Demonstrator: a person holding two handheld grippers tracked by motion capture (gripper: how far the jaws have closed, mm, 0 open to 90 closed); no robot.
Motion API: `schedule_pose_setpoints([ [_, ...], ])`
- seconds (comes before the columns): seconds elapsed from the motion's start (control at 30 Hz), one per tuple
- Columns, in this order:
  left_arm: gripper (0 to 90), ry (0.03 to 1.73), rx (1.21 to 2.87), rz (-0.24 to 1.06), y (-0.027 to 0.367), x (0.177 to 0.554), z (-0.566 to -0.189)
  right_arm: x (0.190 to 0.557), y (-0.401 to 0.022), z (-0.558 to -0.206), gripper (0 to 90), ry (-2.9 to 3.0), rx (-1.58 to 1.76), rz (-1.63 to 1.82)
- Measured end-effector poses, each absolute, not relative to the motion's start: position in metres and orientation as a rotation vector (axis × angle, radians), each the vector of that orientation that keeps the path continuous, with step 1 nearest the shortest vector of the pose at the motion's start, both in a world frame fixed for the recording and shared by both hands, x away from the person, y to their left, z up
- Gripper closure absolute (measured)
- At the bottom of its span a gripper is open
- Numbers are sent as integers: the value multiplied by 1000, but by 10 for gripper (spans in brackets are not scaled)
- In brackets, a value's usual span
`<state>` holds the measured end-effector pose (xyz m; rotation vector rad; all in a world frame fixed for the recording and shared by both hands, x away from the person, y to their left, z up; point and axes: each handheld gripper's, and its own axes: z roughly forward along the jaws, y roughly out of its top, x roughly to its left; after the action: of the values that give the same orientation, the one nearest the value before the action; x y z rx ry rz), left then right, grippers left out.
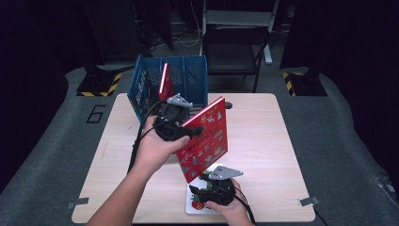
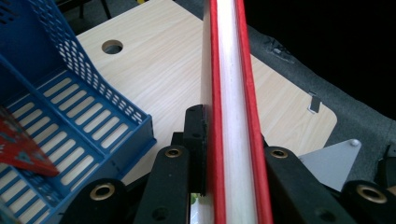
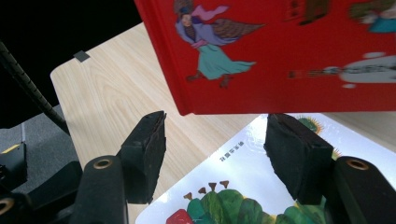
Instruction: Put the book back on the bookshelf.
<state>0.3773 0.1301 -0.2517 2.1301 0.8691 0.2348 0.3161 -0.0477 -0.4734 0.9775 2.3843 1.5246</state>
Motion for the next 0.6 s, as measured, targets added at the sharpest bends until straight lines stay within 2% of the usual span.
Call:
schedule_pose_setpoints([
  [0.6,791,917,2115,247,147,386,-235,341,-37,-451,387,2479,1017,1481],
])
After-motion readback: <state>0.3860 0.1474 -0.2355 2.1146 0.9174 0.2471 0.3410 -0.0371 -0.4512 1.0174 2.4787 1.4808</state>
